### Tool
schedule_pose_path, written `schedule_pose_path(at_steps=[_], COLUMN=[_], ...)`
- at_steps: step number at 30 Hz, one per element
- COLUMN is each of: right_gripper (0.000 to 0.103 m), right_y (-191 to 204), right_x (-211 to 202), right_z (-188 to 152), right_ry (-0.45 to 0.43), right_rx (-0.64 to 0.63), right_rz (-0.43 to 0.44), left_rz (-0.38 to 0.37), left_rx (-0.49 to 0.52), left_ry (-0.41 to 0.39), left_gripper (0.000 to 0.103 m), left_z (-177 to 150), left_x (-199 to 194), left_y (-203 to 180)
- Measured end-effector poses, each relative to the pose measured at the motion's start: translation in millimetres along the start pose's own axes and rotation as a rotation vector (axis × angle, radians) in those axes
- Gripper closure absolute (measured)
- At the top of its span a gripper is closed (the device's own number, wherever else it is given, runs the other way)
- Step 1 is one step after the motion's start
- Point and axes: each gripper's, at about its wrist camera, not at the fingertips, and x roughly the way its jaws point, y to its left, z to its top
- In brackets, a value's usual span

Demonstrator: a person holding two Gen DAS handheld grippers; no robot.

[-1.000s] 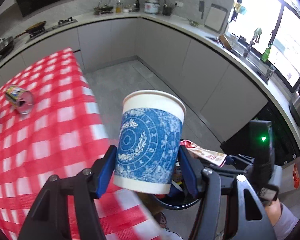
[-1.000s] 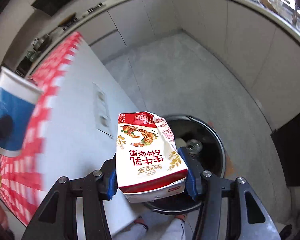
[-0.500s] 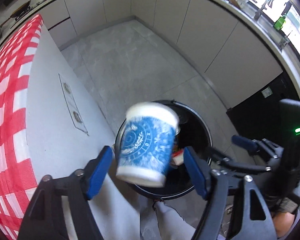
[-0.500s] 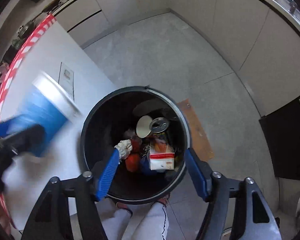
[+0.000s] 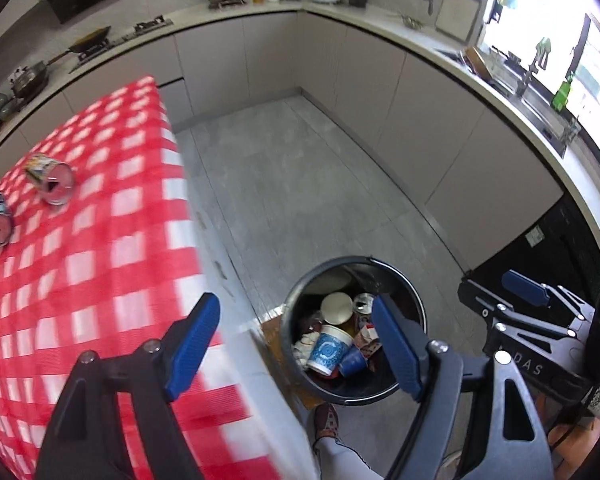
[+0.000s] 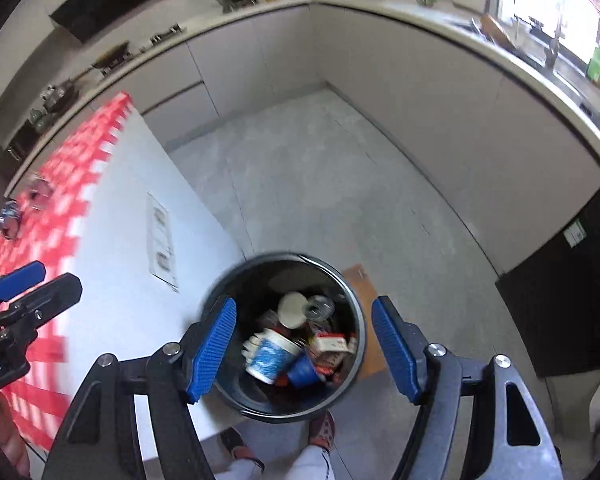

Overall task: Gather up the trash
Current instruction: 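Move both tools back over the table toward the Pepsi can and black-yellow can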

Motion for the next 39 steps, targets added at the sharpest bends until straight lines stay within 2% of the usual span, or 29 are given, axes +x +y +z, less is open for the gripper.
schedule_pose_path(at_steps=[6,11,16,23,30,39], right_gripper=[0.029,0.027,0.027,0.027,0.026,0.026], right_y=[77.5,160.8,240.8,333.3,384.2,405.6], right_x=[-38.1,-57.4,-68.8,-73.3,-73.7,-42.9], right_z=[10.7,9.8,2.0,-8.3,-1.2,37.4], right_ry=[-0.086,-0.133,-0.154,-0.165,-0.188,-0.174], right_rx=[-0.086,-0.173,-0.238,-0.32,-0.387,-0.437], right_rz=[0.051,0.108,0.165,0.216,0.232,0.278], left_rz=[0.048,0.12,0.204,0.263,0.298,0.355], left_rx=[-0.061,-0.122,-0.168,-0.238,-0.282,-0.329], left_ry=[-0.074,-0.122,-0.149,-0.161,-0.167,-0.147], left_gripper=[0.022,0.019,0.019,0.019,0.019,0.019], left_z=[-7.9,-24.4,-43.1,-59.1,-56.9,-32.6], left_x=[-42.9,-70.8,-89.3,-104.7,-105.0,-84.2], left_y=[65.6,134.3,199.3,267.5,303.5,325.1])
